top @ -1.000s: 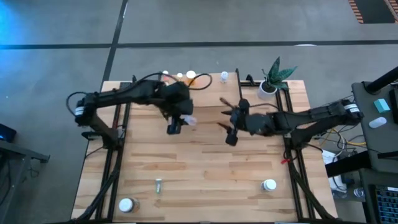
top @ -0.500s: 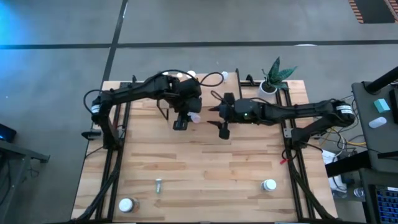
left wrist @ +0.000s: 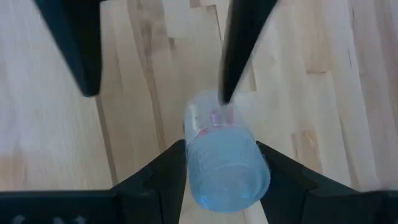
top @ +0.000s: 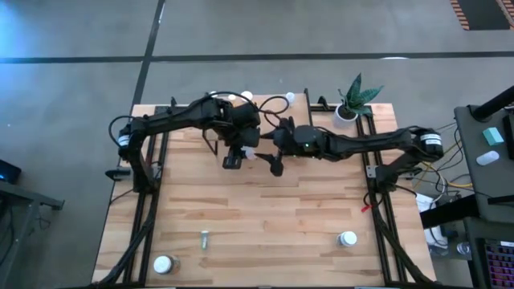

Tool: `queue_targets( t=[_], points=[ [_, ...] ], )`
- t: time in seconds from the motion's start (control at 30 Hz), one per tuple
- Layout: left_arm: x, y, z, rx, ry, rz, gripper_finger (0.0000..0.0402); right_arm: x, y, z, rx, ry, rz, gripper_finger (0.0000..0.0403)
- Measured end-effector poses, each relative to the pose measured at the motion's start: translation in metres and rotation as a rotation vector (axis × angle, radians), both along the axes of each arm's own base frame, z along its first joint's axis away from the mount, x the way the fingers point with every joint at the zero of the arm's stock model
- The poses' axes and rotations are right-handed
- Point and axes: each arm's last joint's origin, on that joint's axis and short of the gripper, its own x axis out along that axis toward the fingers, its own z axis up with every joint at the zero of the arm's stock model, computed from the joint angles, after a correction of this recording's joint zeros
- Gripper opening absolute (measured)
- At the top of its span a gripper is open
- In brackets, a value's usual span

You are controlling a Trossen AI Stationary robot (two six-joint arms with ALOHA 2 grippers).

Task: Pick and place medicine bottles onto shelf by color
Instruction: Put the transparent pill bottle on the shelf

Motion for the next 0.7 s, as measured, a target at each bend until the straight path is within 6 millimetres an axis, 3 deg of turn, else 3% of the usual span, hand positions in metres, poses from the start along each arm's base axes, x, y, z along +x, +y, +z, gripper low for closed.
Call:
queue_targets(
  t=[0.4,0.7],
  points=[
    [0.003,0.000,-0.002,0.001,-0.026,0.005,0.0150,0.021,-0.002,-0.029,0.031,-0.004,0.051,0.0261],
    [0.004,0.001,-0.003,0.001,-0.030,0.005,0.0150,0.018,0.004,-0.016,0.052,-0.064,0.108,0.0251]
  ],
)
